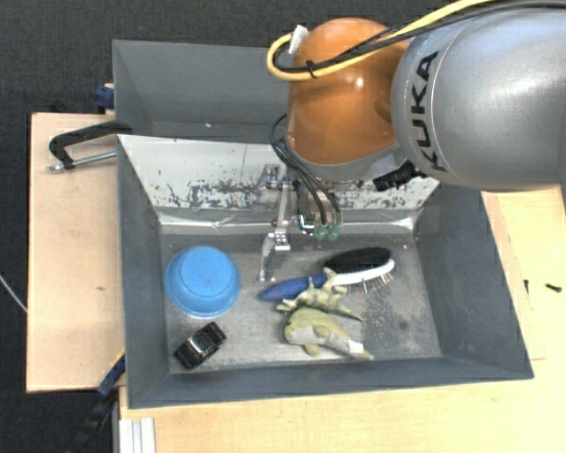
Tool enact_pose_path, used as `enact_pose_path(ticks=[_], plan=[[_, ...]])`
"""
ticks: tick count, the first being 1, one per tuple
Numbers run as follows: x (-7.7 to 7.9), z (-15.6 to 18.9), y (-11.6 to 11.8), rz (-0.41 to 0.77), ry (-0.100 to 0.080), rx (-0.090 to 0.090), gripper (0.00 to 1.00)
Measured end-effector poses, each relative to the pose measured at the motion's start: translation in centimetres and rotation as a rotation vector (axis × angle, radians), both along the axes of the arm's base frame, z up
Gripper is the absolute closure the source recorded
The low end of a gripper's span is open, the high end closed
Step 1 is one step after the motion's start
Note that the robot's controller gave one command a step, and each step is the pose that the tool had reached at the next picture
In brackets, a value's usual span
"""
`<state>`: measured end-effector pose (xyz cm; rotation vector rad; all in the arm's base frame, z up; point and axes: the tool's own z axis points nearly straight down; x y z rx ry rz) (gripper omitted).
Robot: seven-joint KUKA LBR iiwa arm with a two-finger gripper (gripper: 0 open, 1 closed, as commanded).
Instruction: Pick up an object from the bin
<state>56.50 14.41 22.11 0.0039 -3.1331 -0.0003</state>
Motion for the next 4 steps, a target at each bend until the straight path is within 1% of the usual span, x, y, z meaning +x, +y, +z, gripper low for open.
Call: enact_pose_path(ticks=[1, 2, 3, 4], plan=[[-2.5, -15.1, -4.2, 0.162, -0.014, 0.003, 0.0], [-2.2, -14.6, -4.0, 0.161, -0.026, 0.005, 1.0], [-0.7, -14.6, -8.4, 0.166, -0.022, 0.008, 1.0], [-0.9, -14.8, -8.5, 0.167, -0.013, 0.003, 0.0]])
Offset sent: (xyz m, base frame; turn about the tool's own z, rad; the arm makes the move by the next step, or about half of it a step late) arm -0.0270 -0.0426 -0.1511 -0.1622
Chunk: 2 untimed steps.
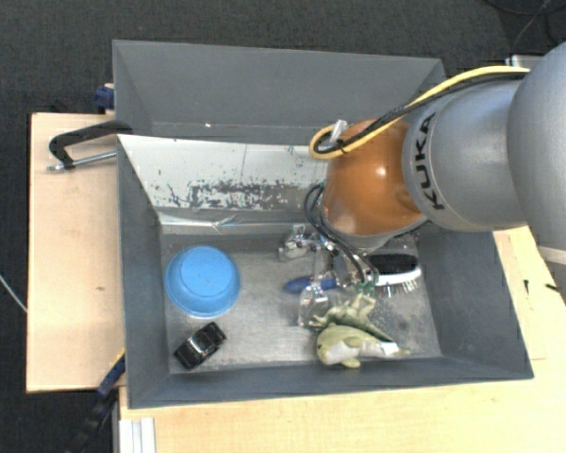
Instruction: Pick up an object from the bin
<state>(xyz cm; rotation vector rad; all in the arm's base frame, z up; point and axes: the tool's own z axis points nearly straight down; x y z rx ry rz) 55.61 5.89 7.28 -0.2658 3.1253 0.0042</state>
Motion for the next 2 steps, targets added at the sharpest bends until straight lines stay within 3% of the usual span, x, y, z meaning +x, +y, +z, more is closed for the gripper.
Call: enact_pose_path(ticks=[1, 2], plan=[[0.4, 0.3, 0.0, -0.001, -0.013, 0.002, 1.0], [0.3, 12.7, 0.1, 0.13, -0.01, -0.002, 1.0]])
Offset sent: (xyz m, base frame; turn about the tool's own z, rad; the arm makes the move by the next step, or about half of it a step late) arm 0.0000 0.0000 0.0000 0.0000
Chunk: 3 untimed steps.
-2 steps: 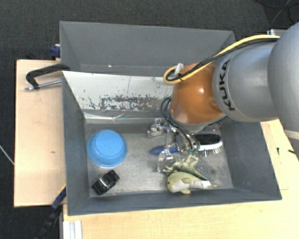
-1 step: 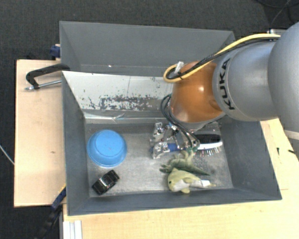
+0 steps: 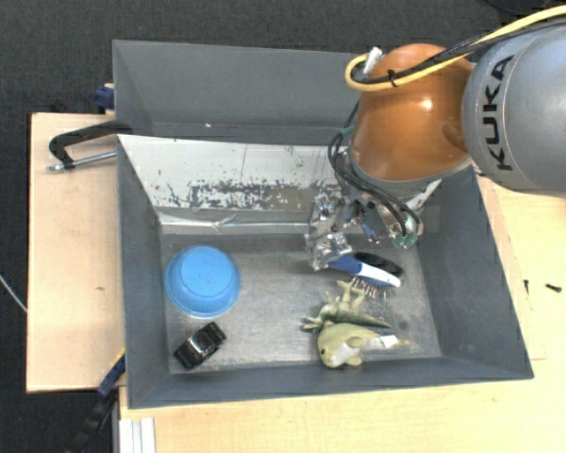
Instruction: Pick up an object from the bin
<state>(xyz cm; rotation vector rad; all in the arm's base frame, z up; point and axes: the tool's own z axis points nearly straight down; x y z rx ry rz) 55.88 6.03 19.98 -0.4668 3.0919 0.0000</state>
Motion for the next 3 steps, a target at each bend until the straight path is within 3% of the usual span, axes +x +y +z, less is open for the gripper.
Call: enact_pose_path(ticks=[1, 2, 3], plan=[[0.6, -9.0, 0.1, 0.11, 0.021, -0.002, 1.0], [0.7, -8.6, 0.1, 0.109, 0.013, -0.001, 0.0], [2.7, -12.3, -3.1, -0.078, 0.011, 0.002, 0.0]])
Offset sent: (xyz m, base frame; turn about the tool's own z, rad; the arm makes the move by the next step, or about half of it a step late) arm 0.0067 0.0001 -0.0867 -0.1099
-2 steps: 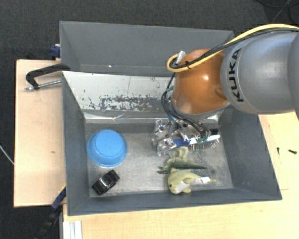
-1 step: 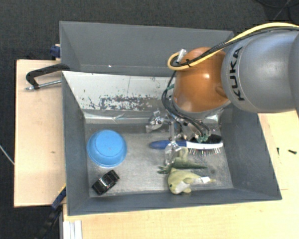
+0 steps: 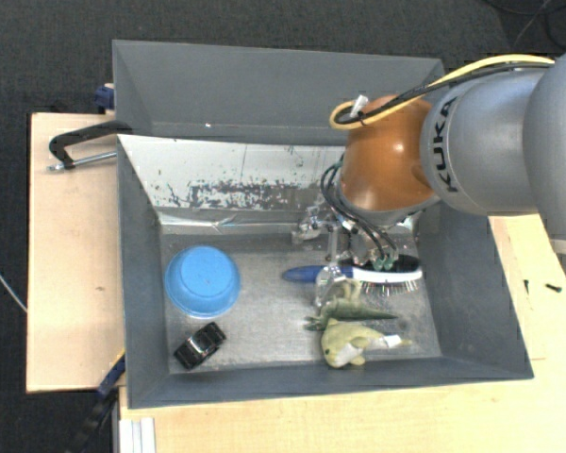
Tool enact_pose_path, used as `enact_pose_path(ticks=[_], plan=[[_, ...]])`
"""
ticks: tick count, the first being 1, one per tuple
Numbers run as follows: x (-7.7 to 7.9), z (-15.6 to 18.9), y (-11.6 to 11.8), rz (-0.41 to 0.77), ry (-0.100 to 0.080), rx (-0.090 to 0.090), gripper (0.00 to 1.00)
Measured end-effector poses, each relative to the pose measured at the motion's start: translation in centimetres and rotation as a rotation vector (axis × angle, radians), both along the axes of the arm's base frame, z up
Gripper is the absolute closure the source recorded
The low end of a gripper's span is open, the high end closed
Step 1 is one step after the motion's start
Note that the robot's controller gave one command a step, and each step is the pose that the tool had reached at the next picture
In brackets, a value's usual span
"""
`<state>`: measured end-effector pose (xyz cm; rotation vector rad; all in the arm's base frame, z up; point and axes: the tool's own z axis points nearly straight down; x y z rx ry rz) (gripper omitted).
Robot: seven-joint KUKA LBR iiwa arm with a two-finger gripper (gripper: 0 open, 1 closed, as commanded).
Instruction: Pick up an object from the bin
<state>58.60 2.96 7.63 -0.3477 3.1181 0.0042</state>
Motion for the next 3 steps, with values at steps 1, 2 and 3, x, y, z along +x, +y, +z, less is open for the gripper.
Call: enact_pose_path(ticks=[1, 2, 3], plan=[[0.1, 0.1, 0.0, 0.0, -0.008, 0.0, 1.0], [0.4, 16.0, -1.2, 0.068, -0.012, -0.002, 1.0], [-1.2, 17.2, -1.3, 0.572, -0.004, -0.004, 1.0]])
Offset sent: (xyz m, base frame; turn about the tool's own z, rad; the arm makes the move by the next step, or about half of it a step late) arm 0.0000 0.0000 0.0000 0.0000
